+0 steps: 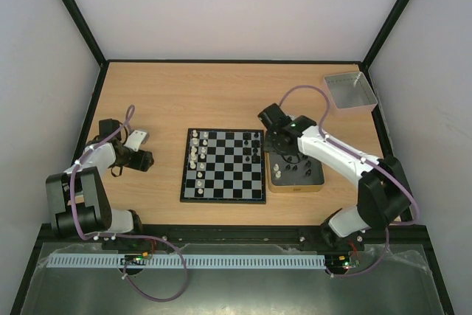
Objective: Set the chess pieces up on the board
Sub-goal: Place the chess piece on the chessboard.
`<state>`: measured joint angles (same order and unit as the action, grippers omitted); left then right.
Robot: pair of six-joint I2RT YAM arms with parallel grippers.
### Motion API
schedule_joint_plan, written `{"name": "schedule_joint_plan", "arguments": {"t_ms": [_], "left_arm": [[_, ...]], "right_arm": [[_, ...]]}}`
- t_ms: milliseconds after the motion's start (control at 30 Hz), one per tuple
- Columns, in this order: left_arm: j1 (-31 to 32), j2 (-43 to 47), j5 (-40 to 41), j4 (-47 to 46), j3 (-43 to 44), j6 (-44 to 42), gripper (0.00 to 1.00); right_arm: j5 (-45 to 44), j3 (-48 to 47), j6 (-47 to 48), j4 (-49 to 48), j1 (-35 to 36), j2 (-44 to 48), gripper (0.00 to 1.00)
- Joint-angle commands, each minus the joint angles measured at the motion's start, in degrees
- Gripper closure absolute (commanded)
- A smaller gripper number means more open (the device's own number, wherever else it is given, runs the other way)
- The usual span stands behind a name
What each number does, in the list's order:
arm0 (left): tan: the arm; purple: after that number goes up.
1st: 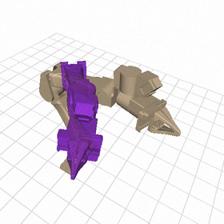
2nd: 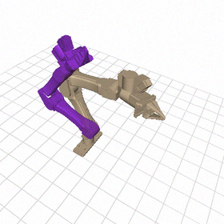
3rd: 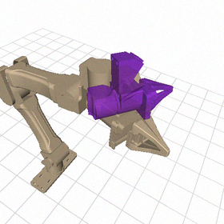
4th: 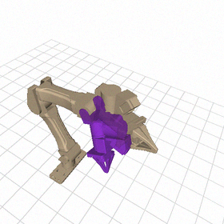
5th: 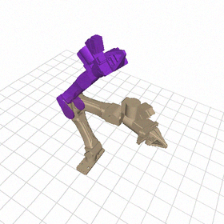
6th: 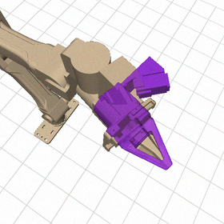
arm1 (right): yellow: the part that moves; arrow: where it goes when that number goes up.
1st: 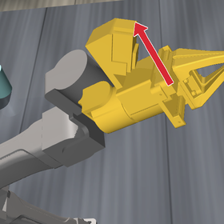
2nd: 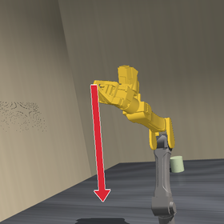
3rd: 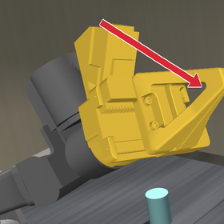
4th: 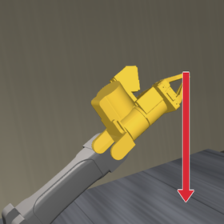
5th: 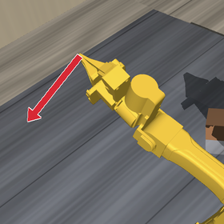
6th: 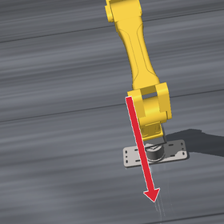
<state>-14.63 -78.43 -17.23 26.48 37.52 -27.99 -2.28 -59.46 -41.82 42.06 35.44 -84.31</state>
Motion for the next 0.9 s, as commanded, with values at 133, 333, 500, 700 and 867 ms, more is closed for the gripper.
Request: {"name": "schedule_joint_plan", "arguments": {"t_ms": [133,333,500,700,867], "left_arm": [[0.5,-0.6,0.8,-0.1,0.2,1.1,0.25],[1.0,-0.7,1.4,-0.2,0.4,1.5,0.25],[1.2,-0.6,1.9,-0.3,0.4,1.8,0.25],[1.4,-0.7,2.0,-0.5,0.4,1.9,0.25],[1.4,-0.6,1.9,-0.6,0.3,1.9,0.25]], "right_arm": [[-3.7,-21.5,-2.5,7.6,18.4,-9.3,0.91],[-2.2,-35.1,-0.8,8.5,28.3,-22.4,0.91],[-0.5,-42.8,0.7,8.9,32.0,-30.3,0.92],[1.5,-46.2,1.6,9.0,33.7,-34.8,0.91],[1.8,-45.7,1.8,8.2,33.8,-36.3,0.91]]}}
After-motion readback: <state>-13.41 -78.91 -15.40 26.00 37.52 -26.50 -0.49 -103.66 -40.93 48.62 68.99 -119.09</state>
